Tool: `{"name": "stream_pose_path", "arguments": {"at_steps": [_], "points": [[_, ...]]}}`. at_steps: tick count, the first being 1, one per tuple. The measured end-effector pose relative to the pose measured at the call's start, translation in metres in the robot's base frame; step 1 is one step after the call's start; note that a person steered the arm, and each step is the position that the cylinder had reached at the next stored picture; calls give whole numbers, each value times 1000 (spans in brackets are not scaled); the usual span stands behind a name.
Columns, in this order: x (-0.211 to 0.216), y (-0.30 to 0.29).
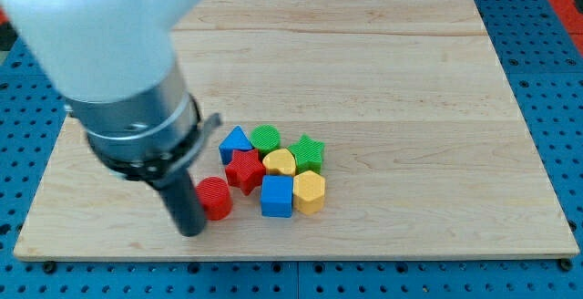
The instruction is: Push the yellow hexagonblue cube and red circle slightly upwards
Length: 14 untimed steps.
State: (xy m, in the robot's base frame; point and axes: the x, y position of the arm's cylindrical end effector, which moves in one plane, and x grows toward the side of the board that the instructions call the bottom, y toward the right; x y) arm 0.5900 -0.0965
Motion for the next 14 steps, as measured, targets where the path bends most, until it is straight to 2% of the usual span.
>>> {"name": "stream_pose_path", "arguments": {"at_steps": [1, 3, 4, 5, 6, 8, 9, 10, 11, 14], "points": [[0, 34], [0, 37], [28, 71], [23, 104], [5, 109], [-25, 112], [-10, 122], [28, 105], [24, 74], [5, 70]]}}
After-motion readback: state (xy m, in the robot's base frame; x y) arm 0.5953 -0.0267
